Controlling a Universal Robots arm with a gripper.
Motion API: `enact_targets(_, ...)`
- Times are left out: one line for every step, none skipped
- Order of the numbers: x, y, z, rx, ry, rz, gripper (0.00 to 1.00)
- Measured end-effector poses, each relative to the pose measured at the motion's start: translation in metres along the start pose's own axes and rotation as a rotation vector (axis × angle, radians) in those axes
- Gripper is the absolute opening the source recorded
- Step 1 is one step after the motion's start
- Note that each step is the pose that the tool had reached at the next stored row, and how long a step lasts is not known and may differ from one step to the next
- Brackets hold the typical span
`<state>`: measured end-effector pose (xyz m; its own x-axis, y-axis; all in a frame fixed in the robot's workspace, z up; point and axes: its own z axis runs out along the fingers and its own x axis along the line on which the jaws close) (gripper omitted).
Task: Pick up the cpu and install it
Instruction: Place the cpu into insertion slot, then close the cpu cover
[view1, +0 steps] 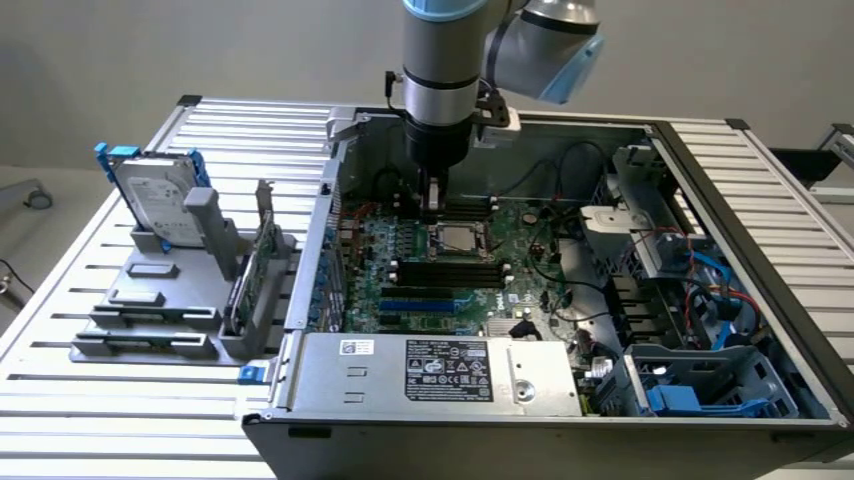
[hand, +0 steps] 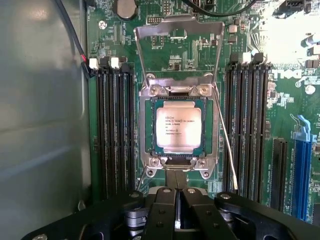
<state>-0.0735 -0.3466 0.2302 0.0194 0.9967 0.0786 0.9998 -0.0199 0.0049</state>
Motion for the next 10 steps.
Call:
enact_targets(0.0,0.0,0.0,0.0,0.0,0.0,0.11)
enact_targets(0.0,0.0,0.0,0.0,0.0,0.0,0.11)
enact_targets(0.0,0.0,0.0,0.0,0.0,0.0,0.11)
enact_targets(0.0,0.0,0.0,0.0,0.0,0.0,0.11)
enact_targets(0.0,0.0,0.0,0.0,0.0,0.0,0.11)
enact_targets(0.0,0.0,0.0,0.0,0.0,0.0,0.11)
enact_targets(0.0,0.0,0.0,0.0,-0.0001,0.0,0.11)
enact_targets(0.0,0.0,0.0,0.0,-0.0001,0.0,0.11)
enact_targets(0.0,0.0,0.0,0.0,-0.0001,0.0,0.11)
enact_targets(0.0,0.0,-0.0001,0.0001,-0.0001,0.0,0.11)
